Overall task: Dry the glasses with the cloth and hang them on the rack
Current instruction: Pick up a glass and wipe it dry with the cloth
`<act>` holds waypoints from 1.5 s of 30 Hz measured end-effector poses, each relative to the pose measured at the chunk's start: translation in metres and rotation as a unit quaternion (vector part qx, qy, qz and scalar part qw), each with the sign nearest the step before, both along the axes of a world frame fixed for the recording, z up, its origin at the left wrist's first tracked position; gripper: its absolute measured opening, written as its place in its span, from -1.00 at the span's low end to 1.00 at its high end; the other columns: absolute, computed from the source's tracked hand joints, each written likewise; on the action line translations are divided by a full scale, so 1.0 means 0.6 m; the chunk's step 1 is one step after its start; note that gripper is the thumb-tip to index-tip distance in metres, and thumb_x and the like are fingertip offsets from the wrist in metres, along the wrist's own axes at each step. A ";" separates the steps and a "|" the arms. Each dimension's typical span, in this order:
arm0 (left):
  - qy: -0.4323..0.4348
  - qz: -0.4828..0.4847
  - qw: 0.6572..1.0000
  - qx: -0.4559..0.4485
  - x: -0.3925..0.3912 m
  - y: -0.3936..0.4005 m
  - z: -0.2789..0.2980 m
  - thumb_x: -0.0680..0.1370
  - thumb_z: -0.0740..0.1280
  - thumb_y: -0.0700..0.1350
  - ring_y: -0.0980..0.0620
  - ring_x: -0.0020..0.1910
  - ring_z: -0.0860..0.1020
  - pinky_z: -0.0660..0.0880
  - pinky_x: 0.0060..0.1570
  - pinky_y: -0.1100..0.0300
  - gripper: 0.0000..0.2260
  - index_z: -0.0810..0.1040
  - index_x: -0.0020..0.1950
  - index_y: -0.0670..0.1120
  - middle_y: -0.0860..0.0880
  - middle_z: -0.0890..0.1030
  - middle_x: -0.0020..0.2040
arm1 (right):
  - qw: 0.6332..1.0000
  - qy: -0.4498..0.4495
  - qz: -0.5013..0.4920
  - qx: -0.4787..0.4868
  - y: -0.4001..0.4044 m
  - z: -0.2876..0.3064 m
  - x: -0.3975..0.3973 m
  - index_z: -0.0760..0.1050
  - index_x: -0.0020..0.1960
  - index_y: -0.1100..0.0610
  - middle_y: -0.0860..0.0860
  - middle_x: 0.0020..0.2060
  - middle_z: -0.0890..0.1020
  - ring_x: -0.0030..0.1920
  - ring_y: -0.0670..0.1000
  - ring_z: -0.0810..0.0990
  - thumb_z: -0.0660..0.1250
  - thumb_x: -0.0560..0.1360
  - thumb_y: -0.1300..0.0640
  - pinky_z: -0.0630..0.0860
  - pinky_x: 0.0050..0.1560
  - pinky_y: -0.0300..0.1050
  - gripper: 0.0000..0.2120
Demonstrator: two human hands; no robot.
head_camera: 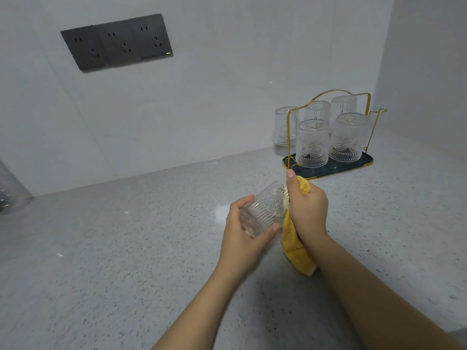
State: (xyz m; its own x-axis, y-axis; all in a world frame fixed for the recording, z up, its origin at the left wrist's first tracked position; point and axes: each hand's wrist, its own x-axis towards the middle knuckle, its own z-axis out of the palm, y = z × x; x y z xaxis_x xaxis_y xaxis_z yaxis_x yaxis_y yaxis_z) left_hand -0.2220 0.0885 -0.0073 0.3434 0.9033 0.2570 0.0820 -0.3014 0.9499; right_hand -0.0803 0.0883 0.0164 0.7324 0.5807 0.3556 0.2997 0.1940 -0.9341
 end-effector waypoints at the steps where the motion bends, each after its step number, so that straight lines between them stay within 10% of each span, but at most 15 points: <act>1: -0.046 -0.014 0.997 -0.053 0.002 -0.001 0.002 0.30 0.54 0.08 -0.03 0.09 0.62 0.62 0.02 0.01 -0.44 0.38 0.22 0.22 -0.02 0.55 0.19 | 1.000 -0.006 0.008 0.014 0.000 0.000 -0.003 0.15 -0.51 0.04 -0.10 -0.65 0.24 -0.56 -0.12 0.22 0.26 0.49 -0.15 0.17 -0.54 -0.30 -0.48; 4: -0.206 -0.088 0.928 -0.296 0.001 0.003 0.010 0.38 0.49 0.11 -0.10 -0.22 0.67 0.65 -0.26 0.06 -0.49 0.46 0.22 -0.08 -0.16 0.66 -0.05 | 0.997 -0.037 0.037 0.065 -0.004 0.000 -0.012 0.18 -0.51 0.01 -0.11 -0.63 0.29 -0.55 -0.14 0.23 0.28 0.50 -0.10 0.19 -0.53 -0.33 -0.51; 7: -0.163 -0.151 0.884 -0.412 -0.005 0.007 0.022 0.40 0.28 0.30 -0.08 -0.38 0.63 0.62 -0.37 0.14 -0.43 0.63 0.03 -0.19 -0.23 0.63 -0.21 | 0.995 -0.050 0.044 0.078 -0.005 0.000 -0.015 0.19 -0.52 0.01 -0.10 -0.62 0.32 -0.55 -0.13 0.24 0.29 0.49 -0.08 0.18 -0.53 -0.35 -0.51; 12: -0.020 -0.066 0.988 -0.138 0.006 0.003 0.001 0.27 0.50 0.29 -0.14 0.13 0.62 0.54 0.17 -0.16 -0.35 0.33 0.27 0.24 -0.07 0.51 0.29 | 0.999 0.037 -0.011 0.031 0.002 0.002 0.005 0.16 -0.55 0.04 -0.11 -0.68 0.27 -0.58 -0.12 0.24 0.29 0.49 -0.13 0.17 -0.55 -0.33 -0.46; 15: 0.048 0.017 0.998 0.044 0.004 0.010 -0.009 0.24 0.56 0.13 0.00 0.12 0.57 0.57 0.12 -0.03 -0.35 0.33 0.25 0.27 -0.02 0.49 0.25 | 0.999 0.049 -0.012 0.008 0.006 0.001 0.009 0.18 -0.54 0.04 -0.10 -0.65 0.26 -0.54 -0.11 0.25 0.28 0.48 -0.14 0.24 -0.46 -0.19 -0.47; 18: -0.114 -0.035 0.986 -0.119 0.003 0.007 0.002 0.24 0.58 0.07 0.02 -0.07 0.67 0.64 -0.13 0.11 -0.41 0.45 0.21 0.09 -0.07 0.61 0.12 | 0.999 0.020 0.010 0.036 0.002 0.001 -0.001 0.17 -0.52 0.04 -0.11 -0.64 0.25 -0.54 -0.13 0.22 0.28 0.48 -0.15 0.22 -0.49 -0.25 -0.48; 22: -0.237 -0.149 0.848 -0.450 0.000 0.007 0.015 0.38 0.37 0.22 -0.11 -0.32 0.62 0.62 -0.38 0.12 -0.44 0.53 0.14 -0.20 -0.22 0.64 -0.16 | 0.994 -0.038 0.047 0.088 -0.005 0.001 -0.012 0.20 -0.52 0.00 -0.12 -0.62 0.29 -0.55 -0.15 0.23 0.30 0.49 -0.06 0.18 -0.52 -0.35 -0.52; 28: -0.027 -0.058 0.988 -0.140 0.008 0.004 0.002 0.25 0.52 0.25 -0.12 0.08 0.62 0.61 0.05 -0.07 -0.30 0.31 0.31 0.23 -0.05 0.52 0.27 | 0.998 0.048 -0.011 0.026 0.002 0.005 0.009 0.17 -0.53 0.04 -0.11 -0.63 0.24 -0.56 -0.11 0.22 0.30 0.48 -0.13 0.21 -0.46 -0.18 -0.47; 31: 0.046 0.015 0.998 0.041 0.003 0.008 -0.006 0.28 0.56 0.07 0.04 0.00 0.59 0.61 -0.06 0.14 -0.38 0.35 0.24 0.30 0.03 0.48 0.22 | 0.998 0.061 -0.008 0.014 0.004 0.003 0.011 0.19 -0.54 0.05 -0.11 -0.66 0.27 -0.57 -0.14 0.24 0.29 0.47 -0.14 0.25 -0.44 -0.17 -0.47; 34: -0.134 -0.048 0.979 -0.144 0.001 0.006 0.007 0.32 0.55 -0.01 -0.02 -0.14 0.68 0.63 -0.21 0.16 -0.46 0.46 0.25 0.04 -0.10 0.61 0.09 | 0.999 0.032 0.015 0.037 0.002 0.001 0.002 0.17 -0.53 0.03 -0.12 -0.65 0.27 -0.55 -0.14 0.25 0.29 0.47 -0.15 0.23 -0.49 -0.24 -0.48; 38: -0.205 -0.128 0.857 -0.456 -0.003 0.008 0.024 0.47 0.28 0.24 -0.08 -0.42 0.62 0.60 -0.47 0.17 -0.45 0.52 0.14 -0.23 -0.23 0.63 -0.25 | 0.996 -0.030 0.035 0.078 -0.002 0.000 -0.010 0.19 -0.52 0.00 -0.12 -0.62 0.29 -0.54 -0.14 0.24 0.32 0.48 -0.08 0.20 -0.52 -0.34 -0.51; 41: -0.104 -0.117 0.915 -0.371 0.003 0.009 0.018 0.51 0.12 0.38 -0.10 -0.30 0.68 0.65 -0.28 0.08 -0.39 0.51 0.16 -0.13 -0.21 0.68 -0.14 | 0.998 0.003 0.014 0.061 -0.001 0.003 -0.004 0.18 -0.51 0.04 -0.11 -0.62 0.24 -0.53 -0.11 0.22 0.32 0.47 -0.10 0.21 -0.49 -0.22 -0.50; 45: 0.041 -0.046 0.995 -0.081 0.009 -0.002 -0.001 0.25 0.56 0.16 -0.05 0.20 0.56 0.56 0.17 -0.09 -0.26 0.22 0.29 0.32 0.02 0.41 0.35 | 0.999 0.042 -0.009 0.029 0.003 0.003 0.007 0.19 -0.53 0.04 -0.11 -0.62 0.26 -0.53 -0.08 0.24 0.32 0.47 -0.11 0.24 -0.45 -0.16 -0.49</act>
